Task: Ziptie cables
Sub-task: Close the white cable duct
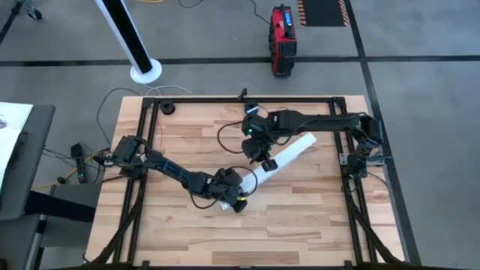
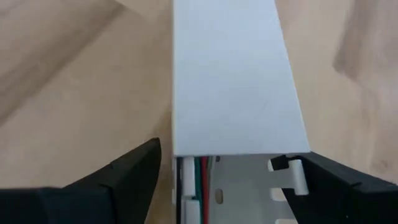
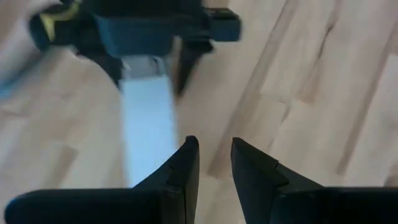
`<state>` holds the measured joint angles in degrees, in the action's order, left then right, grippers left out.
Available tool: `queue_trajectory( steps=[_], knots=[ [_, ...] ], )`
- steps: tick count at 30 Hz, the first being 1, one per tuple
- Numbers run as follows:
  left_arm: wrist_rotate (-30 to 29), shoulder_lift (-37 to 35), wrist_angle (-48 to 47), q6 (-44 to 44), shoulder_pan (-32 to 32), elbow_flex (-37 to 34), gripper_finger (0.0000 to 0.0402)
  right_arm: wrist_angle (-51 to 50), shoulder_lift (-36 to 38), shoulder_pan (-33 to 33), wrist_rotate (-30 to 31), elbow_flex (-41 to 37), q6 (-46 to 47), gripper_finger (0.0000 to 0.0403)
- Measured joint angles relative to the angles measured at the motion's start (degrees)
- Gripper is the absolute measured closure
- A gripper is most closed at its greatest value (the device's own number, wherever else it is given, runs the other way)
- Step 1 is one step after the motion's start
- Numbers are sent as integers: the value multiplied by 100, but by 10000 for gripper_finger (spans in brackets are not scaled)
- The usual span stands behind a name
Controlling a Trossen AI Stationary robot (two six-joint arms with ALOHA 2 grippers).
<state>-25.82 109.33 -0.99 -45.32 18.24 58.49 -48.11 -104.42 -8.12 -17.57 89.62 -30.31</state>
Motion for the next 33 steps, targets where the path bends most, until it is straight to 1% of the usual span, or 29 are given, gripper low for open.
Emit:
queue_trajectory(
  steps=[2,3,6,8,12,17,21,23,26,29,31,33],
  knots=[
    [-32,-9,-90,-98,-73,133,107,-137,104,61,-101,0,203,314],
    [2,-23,-167,-4,-124,186,107,-195,152,106,-142,0,279,314],
    [366,-56,-220,349,-261,350,107,-346,214,283,-207,0,357,314],
    [506,-121,-140,603,-316,514,107,-420,214,421,-214,-2,353,314],
    [369,-270,-119,966,-318,638,107,-308,219,656,-352,-326,354,314],
    [479,-667,-272,946,-367,660,107,-235,216,792,-361,-812,422,315],
    [653,-1113,-695,753,-248,654,107,-319,274,741,-360,-866,436,315],
    [640,-1393,-638,634,-91,652,107,-468,471,710,-348,-867,501,315],
    [302,-1721,-381,269,346,694,107,-578,864,666,-284,-870,603,315],
    [-190,-1690,-49,5,878,671,107,-487,1249,643,146,-985,788,315],
    [-638,-1691,197,-245,1195,661,107,-212,1426,645,330,-1171,1007,315],
    [-1126,-1704,295,-684,1428,678,107,48,1494,646,564,-1320,1394,315]
  ],
)
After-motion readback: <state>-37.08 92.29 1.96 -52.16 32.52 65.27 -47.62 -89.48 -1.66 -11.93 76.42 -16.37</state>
